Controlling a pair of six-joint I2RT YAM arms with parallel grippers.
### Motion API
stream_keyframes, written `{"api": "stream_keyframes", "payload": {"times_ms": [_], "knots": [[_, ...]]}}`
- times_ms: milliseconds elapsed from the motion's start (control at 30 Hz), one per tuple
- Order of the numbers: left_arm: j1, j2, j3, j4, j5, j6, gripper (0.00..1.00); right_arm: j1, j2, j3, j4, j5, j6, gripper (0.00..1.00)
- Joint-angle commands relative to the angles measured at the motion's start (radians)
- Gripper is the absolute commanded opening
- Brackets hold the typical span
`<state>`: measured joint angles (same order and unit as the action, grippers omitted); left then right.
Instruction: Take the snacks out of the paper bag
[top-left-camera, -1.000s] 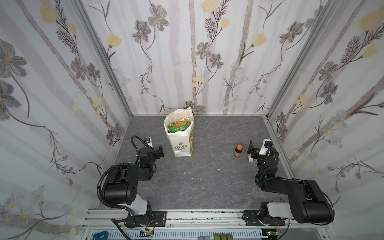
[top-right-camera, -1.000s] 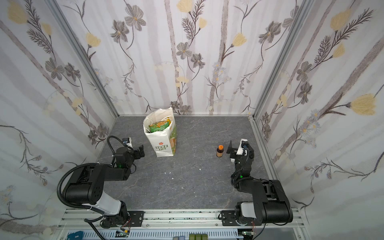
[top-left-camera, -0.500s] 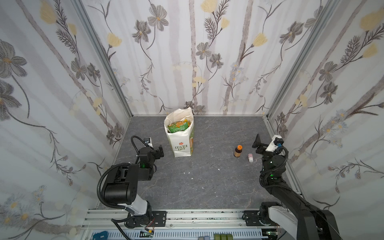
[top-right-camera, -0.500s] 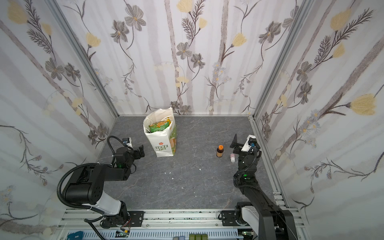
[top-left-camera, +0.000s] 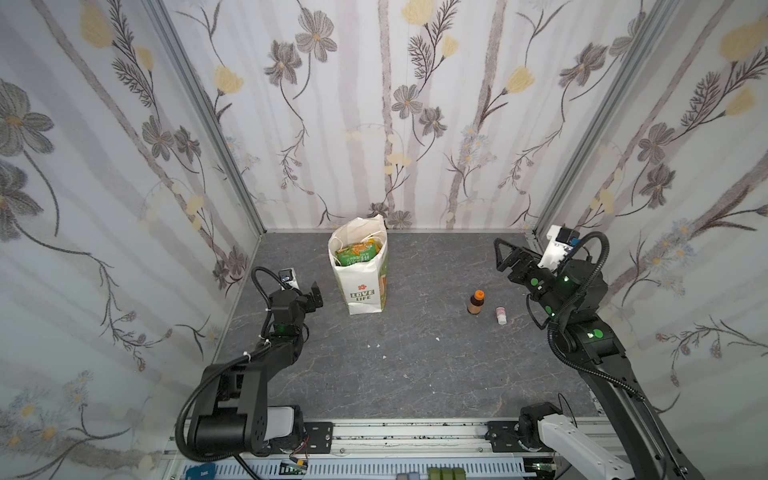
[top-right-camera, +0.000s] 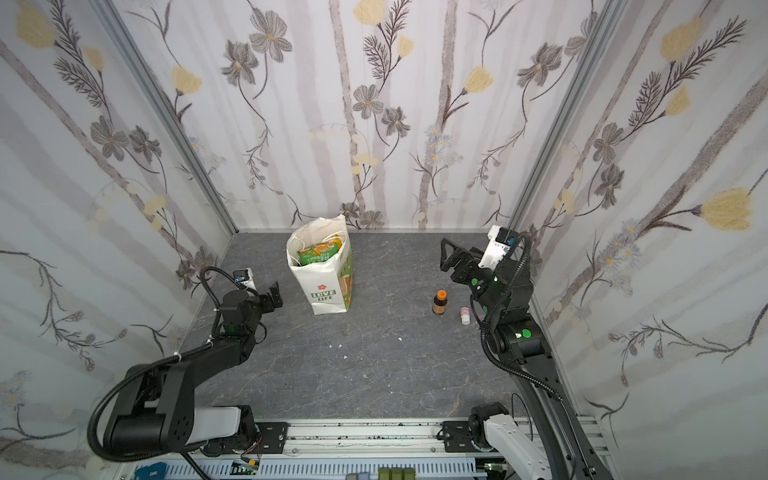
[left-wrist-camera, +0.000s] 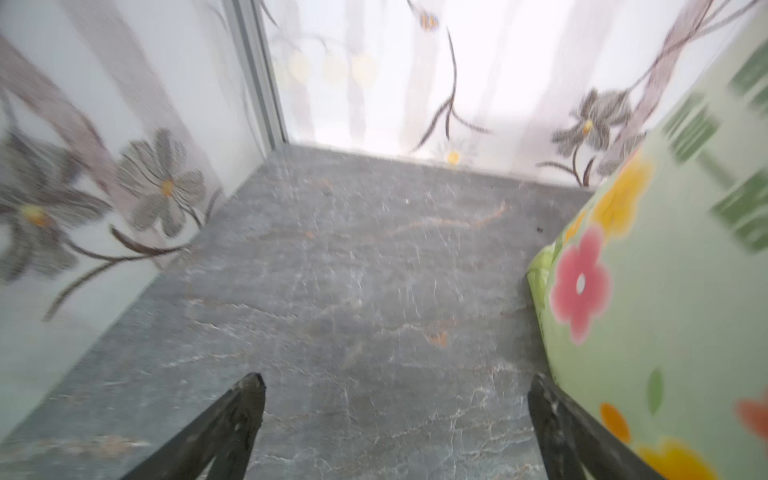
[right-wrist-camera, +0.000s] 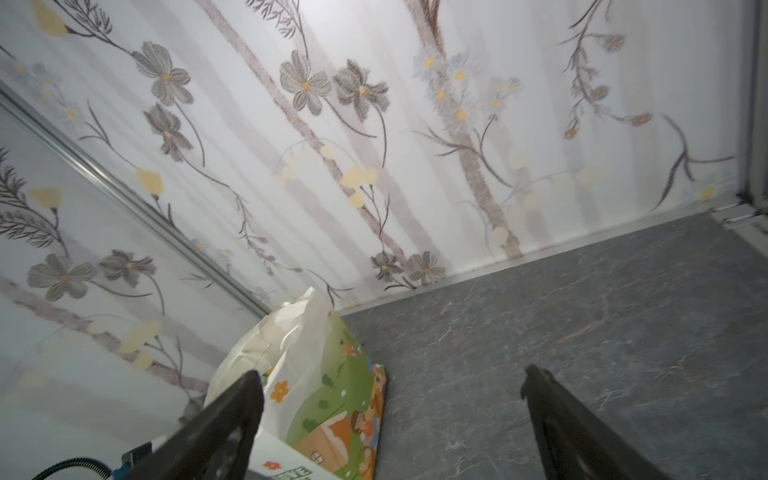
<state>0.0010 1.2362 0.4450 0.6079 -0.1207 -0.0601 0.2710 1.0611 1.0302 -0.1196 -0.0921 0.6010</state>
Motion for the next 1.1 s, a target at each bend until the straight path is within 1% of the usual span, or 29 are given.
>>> {"api": "stream_keyframes", "payload": {"times_ms": [0, 67, 100, 133, 200, 267, 333, 433, 500, 567, 633, 733, 767, 867, 967, 1067], "knots": [[0.001, -0.166, 0.088, -0.374, -0.067, -0.102, 1.0, 0.083, 0.066, 0.098, -0.124, -0.028, 0.095, 0.97], [-0.001, -0.266, 0.139, -0.498, -0.046, -0.196, 1.0, 0.141, 0.135, 0.176, -0.164, -0.019, 0.092, 0.97], [-0.001, -0.306, 0.167, -0.553, -0.042, -0.27, 1.0, 0.172, 0.173, 0.229, -0.191, -0.008, 0.083, 0.97], [-0.001, -0.334, 0.204, -0.612, -0.036, -0.357, 1.0, 0.2, 0.223, 0.278, -0.224, 0.005, 0.074, 0.96], [-0.002, -0.353, 0.308, -0.759, -0.015, -0.484, 1.0, 0.241, 0.314, 0.377, -0.28, 0.02, 0.055, 0.95], [-0.003, -0.336, 0.434, -0.925, 0.042, -0.594, 0.96, 0.275, 0.412, 0.478, -0.345, 0.042, 0.037, 0.95], [-0.007, -0.281, 0.564, -1.08, 0.121, -0.71, 0.92, 0.309, 0.517, 0.593, -0.406, 0.08, 0.015, 0.94], [-0.03, -0.18, 0.712, -1.193, 0.243, -0.782, 0.92, 0.337, 0.675, 0.725, -0.46, 0.136, -0.029, 0.93], [-0.061, -0.119, 0.778, -1.211, 0.286, -0.797, 0.91, 0.339, 0.781, 0.834, -0.496, 0.143, -0.054, 0.91], [-0.098, -0.068, 0.818, -1.184, 0.302, -0.767, 0.89, 0.341, 0.888, 0.953, -0.532, 0.125, -0.065, 0.88], [-0.131, -0.013, 0.856, -1.165, 0.292, -0.715, 0.86, 0.348, 0.993, 1.063, -0.556, 0.084, -0.081, 0.87], [-0.143, 0.102, 0.934, -1.217, 0.293, -0.678, 0.84, 0.35, 1.119, 1.179, -0.558, 0.0, -0.087, 0.86], [-0.144, 0.135, 0.964, -1.244, 0.294, -0.67, 0.84, 0.35, 1.159, 1.213, -0.561, -0.026, -0.087, 0.84], [-0.147, 0.232, 1.051, -1.302, 0.289, -0.621, 0.83, 0.35, 1.25, 1.291, -0.576, -0.061, -0.064, 0.79], [-0.151, 0.292, 1.087, -1.293, 0.291, -0.583, 0.77, 0.351, 1.291, 1.293, -0.563, -0.077, -0.045, 0.75], [-0.158, 0.346, 1.136, -1.319, 0.313, -0.558, 0.61, 0.352, 1.33, 1.295, -0.554, -0.139, -0.025, 0.67]]}}
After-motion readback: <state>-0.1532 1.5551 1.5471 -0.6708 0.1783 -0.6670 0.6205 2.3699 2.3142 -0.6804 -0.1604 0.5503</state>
